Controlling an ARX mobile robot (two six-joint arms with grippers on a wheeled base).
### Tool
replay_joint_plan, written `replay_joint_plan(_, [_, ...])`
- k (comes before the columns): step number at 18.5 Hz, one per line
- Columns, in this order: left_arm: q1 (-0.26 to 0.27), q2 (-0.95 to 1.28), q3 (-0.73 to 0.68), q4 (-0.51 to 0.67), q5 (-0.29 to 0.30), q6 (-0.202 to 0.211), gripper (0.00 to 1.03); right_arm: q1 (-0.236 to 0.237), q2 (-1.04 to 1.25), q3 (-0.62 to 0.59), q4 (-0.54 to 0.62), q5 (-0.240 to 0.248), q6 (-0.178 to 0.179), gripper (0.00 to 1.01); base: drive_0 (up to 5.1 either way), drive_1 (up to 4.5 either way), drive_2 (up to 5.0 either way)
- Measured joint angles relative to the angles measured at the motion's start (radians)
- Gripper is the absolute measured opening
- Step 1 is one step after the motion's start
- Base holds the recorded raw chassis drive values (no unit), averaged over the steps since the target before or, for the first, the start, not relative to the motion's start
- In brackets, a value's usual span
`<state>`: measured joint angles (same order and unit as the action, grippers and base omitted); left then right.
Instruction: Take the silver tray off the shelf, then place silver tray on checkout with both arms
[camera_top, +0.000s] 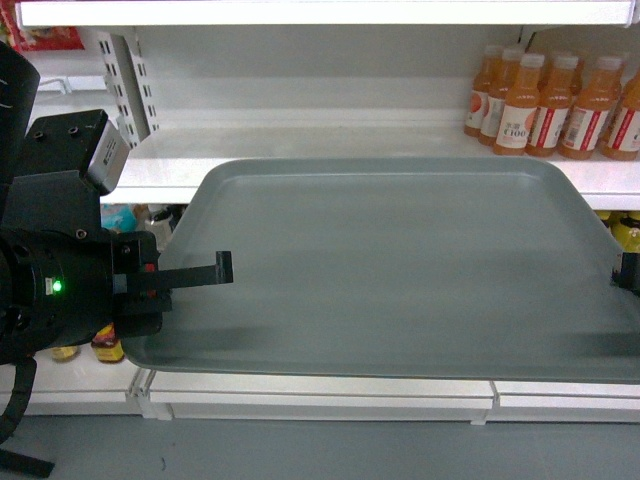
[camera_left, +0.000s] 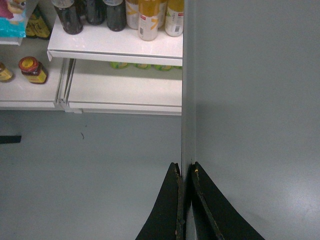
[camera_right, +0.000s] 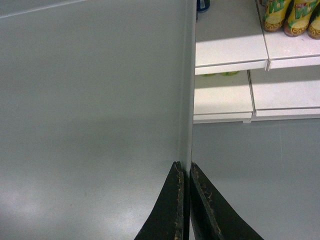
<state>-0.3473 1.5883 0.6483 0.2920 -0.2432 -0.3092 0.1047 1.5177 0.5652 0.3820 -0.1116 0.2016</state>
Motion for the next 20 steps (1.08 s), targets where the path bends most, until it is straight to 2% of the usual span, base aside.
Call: replay_joint_plan(20, [0.0,0.0,0.0,-0.003,0.0,0.001,0.03,0.0,0.0,-0.001,-0.002,-0.002,0.0,0.02,0.1,-4.08,4.3])
